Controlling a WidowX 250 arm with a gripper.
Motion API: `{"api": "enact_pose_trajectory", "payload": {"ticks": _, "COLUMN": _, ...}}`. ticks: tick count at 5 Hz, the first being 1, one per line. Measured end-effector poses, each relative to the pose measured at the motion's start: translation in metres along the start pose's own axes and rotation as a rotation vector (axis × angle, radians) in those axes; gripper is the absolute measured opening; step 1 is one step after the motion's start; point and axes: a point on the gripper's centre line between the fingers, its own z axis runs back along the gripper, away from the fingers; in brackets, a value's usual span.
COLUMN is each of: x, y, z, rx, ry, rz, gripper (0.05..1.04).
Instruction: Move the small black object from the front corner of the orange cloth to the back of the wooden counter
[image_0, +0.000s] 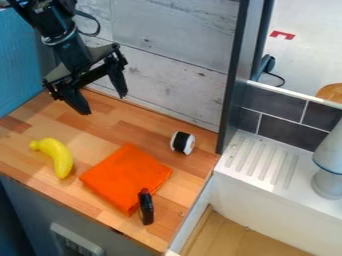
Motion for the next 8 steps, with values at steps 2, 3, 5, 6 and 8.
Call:
{"api": "enact_pose_trajectory", "payload": {"ticks": 2, "x": -0.03, "y": 0.009, "z": -0.011, "rx": 0.008, "ry": 0.018, "rz": -0.03, "gripper": 1.001}}
{"api": "enact_pose_trajectory", "payload": {"ticks": 3, "x": -0.042, "y": 0.015, "z": 0.007, "rx": 0.081, "ry": -0.058, "rz": -0.033, "gripper": 1.001}}
{"api": "enact_pose_trajectory", "payload": {"ticks": 5, "x": -0.089, "y": 0.017, "z": -0.018, "rx": 0.241, "ry": -0.062, "rz": -0.104, "gripper": 1.001}}
{"api": "enact_pose_trajectory", "payload": {"ticks": 6, "x": -0.111, "y": 0.014, "z": -0.036, "rx": 0.273, "ry": -0.046, "rz": -0.133, "gripper": 1.001}}
{"api": "enact_pose_trajectory", "payload": {"ticks": 8, "x": -0.128, "y": 0.007, "z": -0.054, "rx": 0.269, "ry": -0.039, "rz": -0.137, "gripper": 1.001}}
